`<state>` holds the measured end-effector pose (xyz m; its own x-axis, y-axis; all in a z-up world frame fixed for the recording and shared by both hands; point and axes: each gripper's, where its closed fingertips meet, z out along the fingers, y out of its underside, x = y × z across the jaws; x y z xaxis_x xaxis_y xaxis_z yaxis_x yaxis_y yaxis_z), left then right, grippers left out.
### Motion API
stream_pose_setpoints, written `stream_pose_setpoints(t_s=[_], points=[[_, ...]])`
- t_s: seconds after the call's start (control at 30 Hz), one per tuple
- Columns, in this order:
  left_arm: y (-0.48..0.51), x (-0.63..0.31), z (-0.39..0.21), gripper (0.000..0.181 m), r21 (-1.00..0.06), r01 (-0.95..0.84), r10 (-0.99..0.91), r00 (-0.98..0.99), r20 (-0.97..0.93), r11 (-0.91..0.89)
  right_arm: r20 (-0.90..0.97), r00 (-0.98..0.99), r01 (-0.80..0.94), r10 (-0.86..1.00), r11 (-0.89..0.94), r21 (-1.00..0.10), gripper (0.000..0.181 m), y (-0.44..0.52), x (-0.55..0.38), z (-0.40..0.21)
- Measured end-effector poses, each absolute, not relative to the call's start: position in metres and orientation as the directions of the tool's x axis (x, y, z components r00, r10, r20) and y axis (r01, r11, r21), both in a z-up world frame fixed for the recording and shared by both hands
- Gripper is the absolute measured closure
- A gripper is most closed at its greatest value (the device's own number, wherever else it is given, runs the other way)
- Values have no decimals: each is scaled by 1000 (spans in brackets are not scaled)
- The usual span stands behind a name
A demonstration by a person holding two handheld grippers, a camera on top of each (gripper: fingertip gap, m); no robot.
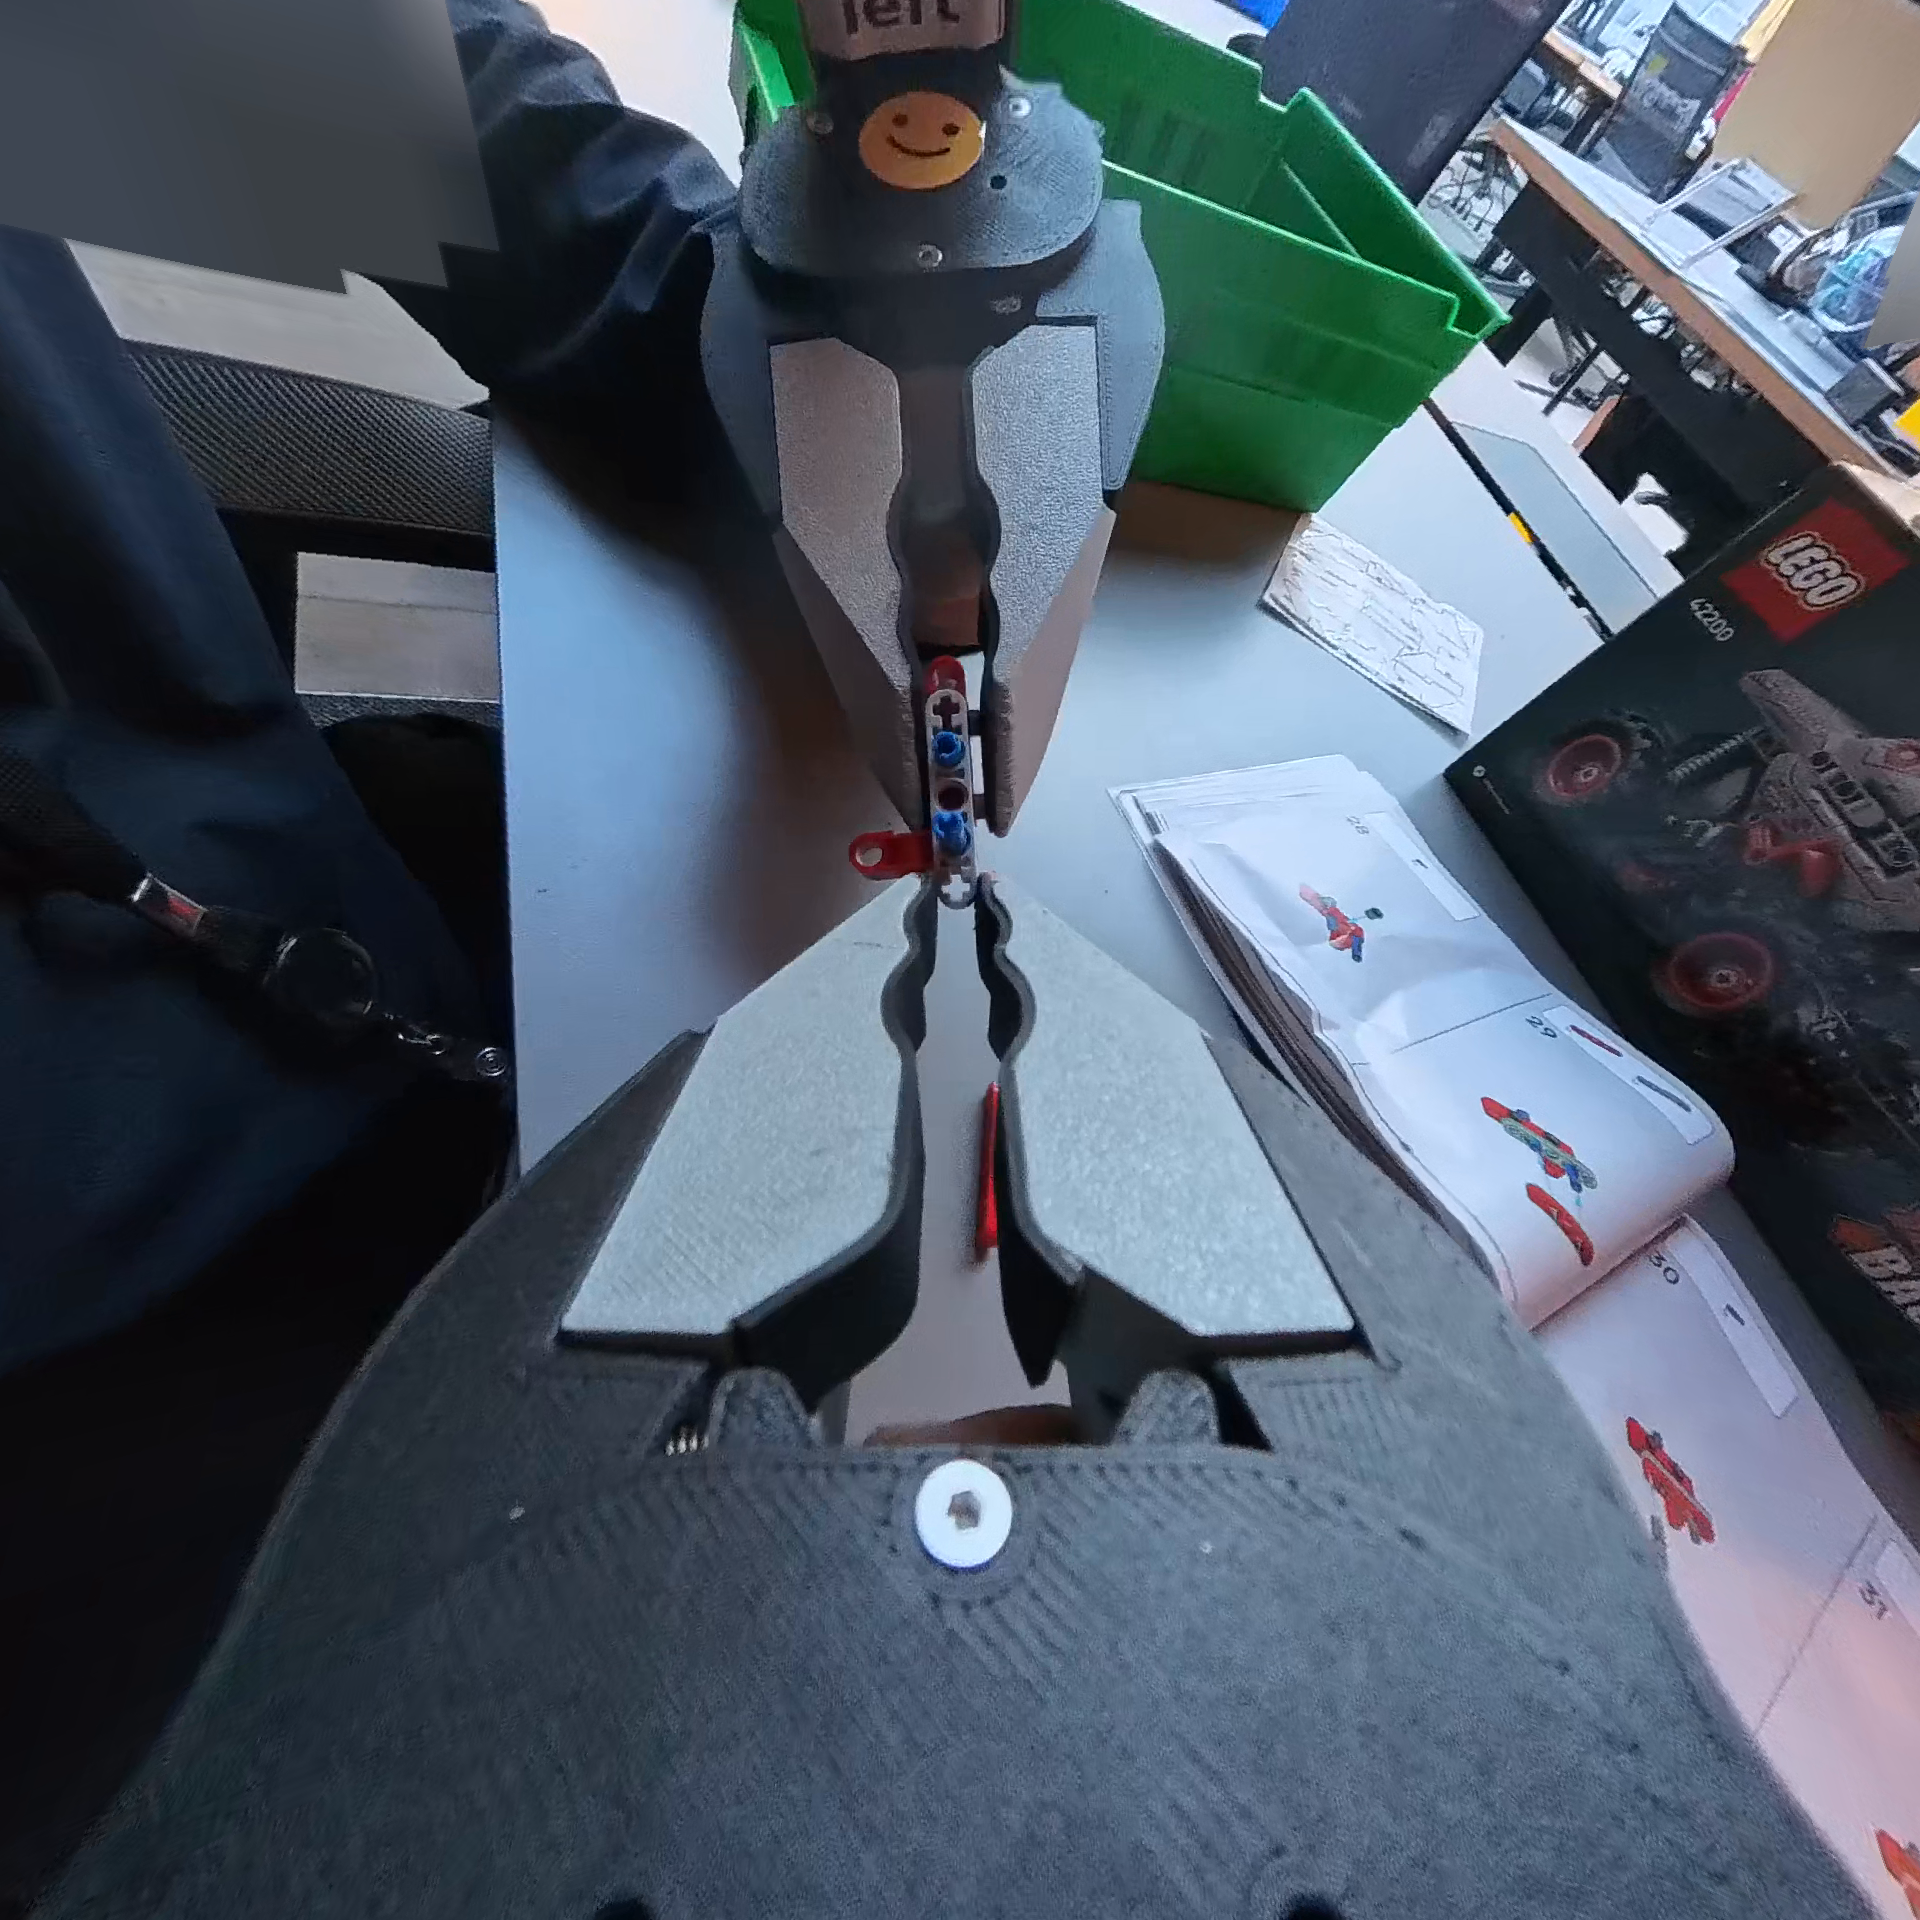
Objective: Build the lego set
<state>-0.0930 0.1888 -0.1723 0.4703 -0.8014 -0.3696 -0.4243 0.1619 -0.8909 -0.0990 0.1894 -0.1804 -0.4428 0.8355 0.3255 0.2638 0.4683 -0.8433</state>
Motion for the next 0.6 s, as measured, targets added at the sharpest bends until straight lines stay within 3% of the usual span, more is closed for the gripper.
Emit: stream_pose_setpoints(t_s=[0.17,0.43,0.6], points=[[186,-91,-176,175,-866,-459,-795,441,-417,200,334,-444,283,832,483,-829,173,191,-93,-182],[194,-97,-182,175,-859,-486,-784,467,-409,159,155,-387,561,909,366,-743,162,236,-62,-223],[196,-99,-182,175,-871,-474,-790,482,-379,128,221,-386,585,895,423,-692,166,238,-72,-239]])
